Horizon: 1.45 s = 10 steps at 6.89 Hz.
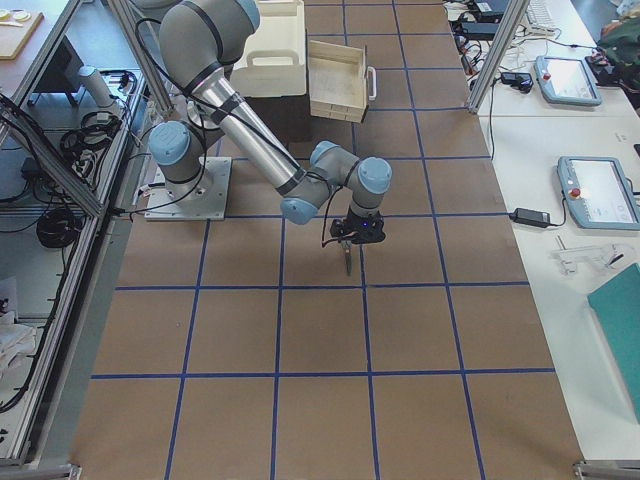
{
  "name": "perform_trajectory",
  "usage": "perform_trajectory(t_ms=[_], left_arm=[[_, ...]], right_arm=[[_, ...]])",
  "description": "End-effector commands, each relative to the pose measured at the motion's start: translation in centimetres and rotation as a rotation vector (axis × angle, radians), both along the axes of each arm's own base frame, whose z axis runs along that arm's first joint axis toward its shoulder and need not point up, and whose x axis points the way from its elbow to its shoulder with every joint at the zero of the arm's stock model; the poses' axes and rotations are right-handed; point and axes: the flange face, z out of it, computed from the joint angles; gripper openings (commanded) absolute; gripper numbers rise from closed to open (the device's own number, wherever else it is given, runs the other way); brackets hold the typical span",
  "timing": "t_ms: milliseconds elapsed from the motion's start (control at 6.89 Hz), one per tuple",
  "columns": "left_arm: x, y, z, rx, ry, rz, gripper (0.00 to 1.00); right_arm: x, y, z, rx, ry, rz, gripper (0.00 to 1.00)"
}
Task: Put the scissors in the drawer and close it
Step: 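Lower the right gripper over the scissors handles and close on them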
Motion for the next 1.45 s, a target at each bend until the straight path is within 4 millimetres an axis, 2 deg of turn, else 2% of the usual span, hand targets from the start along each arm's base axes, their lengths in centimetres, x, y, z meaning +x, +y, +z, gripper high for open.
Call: perform_trajectory(t_ms=[0, 145, 290, 435, 580, 1306], left_arm=[[-0.02, -0.03, -0.01, -0.002, -0.001, -0.001, 1.0], [-0.01, -0.09, 0.17, -0.008, -0.002, -0.001, 1.0], [-0.01, -0.11, 0.19, -0.009, -0.002, -0.002, 1.0], [-0.02, -0.12, -0.04, -0.005, 0.0, -0.001, 1.0], [-0.02, -0.09, -0.07, -0.002, 0.001, -0.002, 1.0], [0.32, -0.04, -0.12, 0.002, -0.034, -0.002, 1.0]], right_arm=[[0.11, 0.03, -0.26, -0.007, 0.008, 0.024, 0.94], [0.29, 0.17, -0.42, -0.007, -0.001, 0.016, 0.85], [0.32, 0.34, -0.6, -0.004, -0.005, 0.015, 0.81], [0.39, 0.5, -0.49, 0.006, -0.008, 0.013, 0.71], [0.13, 0.62, -0.5, 0.009, -0.007, 0.015, 0.64], [0.11, 0.96, -0.99, 0.022, -0.012, 0.014, 0.61]])
